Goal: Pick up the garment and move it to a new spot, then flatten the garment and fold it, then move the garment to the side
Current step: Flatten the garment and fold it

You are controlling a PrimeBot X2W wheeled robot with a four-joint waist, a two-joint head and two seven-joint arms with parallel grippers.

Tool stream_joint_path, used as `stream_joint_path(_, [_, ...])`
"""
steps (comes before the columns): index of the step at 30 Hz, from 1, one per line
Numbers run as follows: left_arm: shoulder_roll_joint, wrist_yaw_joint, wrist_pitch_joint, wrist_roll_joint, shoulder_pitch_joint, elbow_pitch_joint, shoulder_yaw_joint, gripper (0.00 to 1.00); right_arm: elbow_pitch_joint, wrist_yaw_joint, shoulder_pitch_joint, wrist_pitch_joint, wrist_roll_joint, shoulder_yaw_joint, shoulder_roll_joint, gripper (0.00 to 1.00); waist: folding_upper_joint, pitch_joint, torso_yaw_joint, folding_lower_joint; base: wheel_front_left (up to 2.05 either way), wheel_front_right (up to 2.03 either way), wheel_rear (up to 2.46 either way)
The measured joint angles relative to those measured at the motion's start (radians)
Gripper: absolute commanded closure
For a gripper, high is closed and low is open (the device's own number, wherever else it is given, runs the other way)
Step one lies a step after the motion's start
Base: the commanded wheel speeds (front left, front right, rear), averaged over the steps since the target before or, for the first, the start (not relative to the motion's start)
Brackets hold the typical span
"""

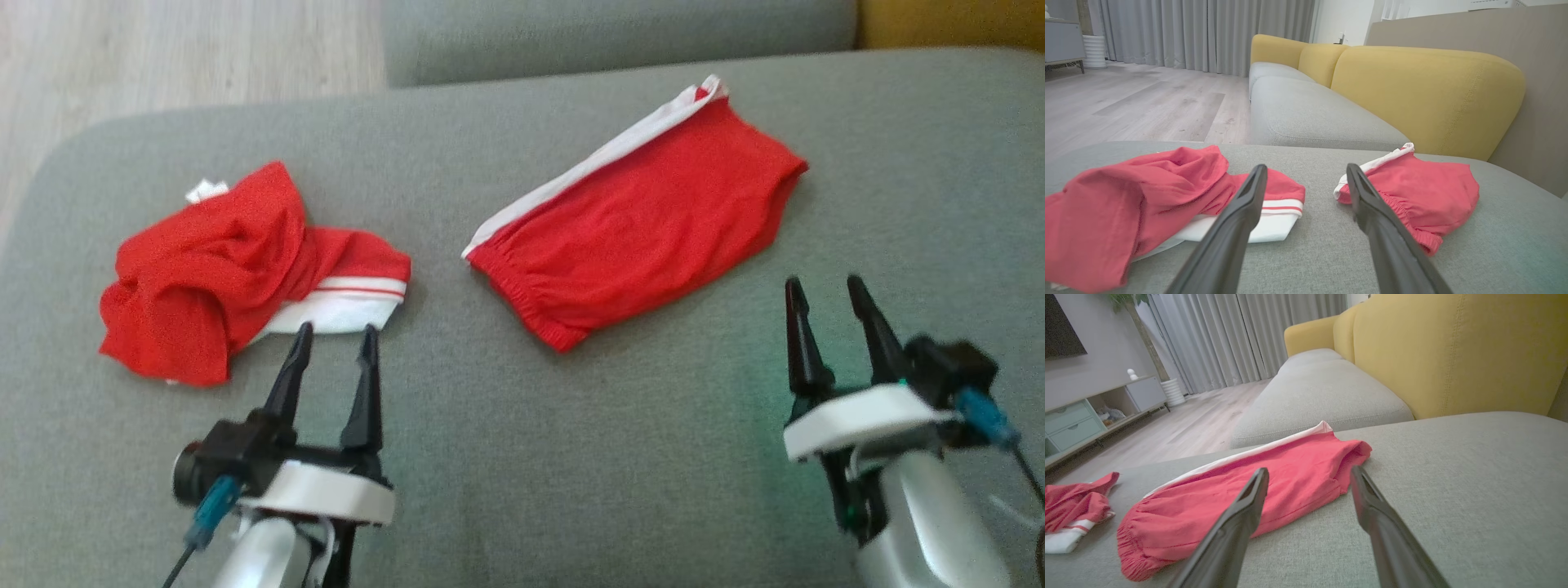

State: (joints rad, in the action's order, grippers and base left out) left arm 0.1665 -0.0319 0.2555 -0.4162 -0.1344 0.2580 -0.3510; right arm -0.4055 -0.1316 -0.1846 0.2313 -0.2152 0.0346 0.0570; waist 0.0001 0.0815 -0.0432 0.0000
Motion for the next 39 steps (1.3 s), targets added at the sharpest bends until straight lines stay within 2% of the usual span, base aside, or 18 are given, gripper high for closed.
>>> stream_joint_path(5, [-0.028, 0.038, 0.000, 0.039, -0.059, 0.030, -0.003, 0.00, 0.000, 0.000, -0.094, -0.082, 0.050, -0.038, -0.002, 0.00, 0.0000, 0.059, 0.017, 0.0002, 0.00, 0.00, 0.00])
stream_joint_path(9, [-0.045, 0.058, 0.000, 0.058, -0.113, 0.035, 0.000, 0.00, -0.016, 0.000, -0.246, -0.158, 0.073, -0.096, 0.029, 0.00, 0.0000, 0.116, 0.035, 0.0003, 0.00, 0.00, 0.00])
stream_joint_path(14, [-0.073, 0.081, 0.000, 0.067, -0.152, 0.055, 0.000, 0.00, -0.151, 0.000, -0.420, -0.285, 0.139, -0.209, 0.079, 0.00, 0.0000, 0.178, 0.076, 0.0003, 0.00, 0.00, 0.00])
stream_joint_path(15, [-0.083, 0.087, 0.000, 0.069, -0.161, 0.057, 0.001, 0.00, -0.212, 0.000, -0.472, -0.317, 0.157, -0.245, 0.089, 0.00, 0.0000, 0.201, 0.096, 0.0003, 0.00, 0.00, 0.00])
stream_joint_path(24, [-0.108, 0.121, 0.000, 0.100, -0.215, 0.064, 0.003, 0.00, -0.461, 0.000, -0.655, -0.374, 0.296, -0.361, 0.147, 0.00, -0.0001, 0.295, 0.177, 0.0003, 0.00, 0.00, 0.00])
stream_joint_path(29, [-0.114, 0.130, 0.000, 0.116, -0.235, 0.068, 0.002, 0.00, -0.550, 0.000, -0.676, -0.373, 0.374, -0.430, 0.149, 0.00, 0.0000, 0.324, 0.203, 0.0000, 0.00, 0.00, 0.00])
stream_joint_path(33, [-0.117, 0.135, 0.000, 0.118, -0.243, 0.068, 0.020, 0.00, -0.612, 0.000, -0.738, -0.386, 0.404, -0.440, 0.147, 0.00, -0.0001, 0.330, 0.204, 0.0001, 0.00, 0.00, 0.00])
stream_joint_path(34, [-0.117, 0.138, 0.000, 0.118, -0.244, 0.069, 0.029, 0.00, -0.625, 0.000, -0.745, -0.386, 0.408, -0.439, 0.146, 0.43, -0.0001, 0.328, 0.201, 0.0000, 0.00, 0.00, 0.00])
stream_joint_path(35, [-0.116, 0.138, 0.000, 0.121, -0.246, 0.069, 0.034, 0.00, -0.638, 0.000, -0.748, -0.386, 0.409, -0.438, 0.144, 1.00, -0.0001, 0.325, 0.198, 0.0001, 0.00, 0.00, 0.00])
stream_joint_path(39, [-0.117, 0.138, 0.000, 0.137, -0.247, 0.070, 0.055, 0.00, -0.672, 0.000, -0.749, -0.351, 0.408, -0.426, 0.138, 1.00, -0.0001, 0.310, 0.178, 0.0001, 0.00, 0.00, 0.00])
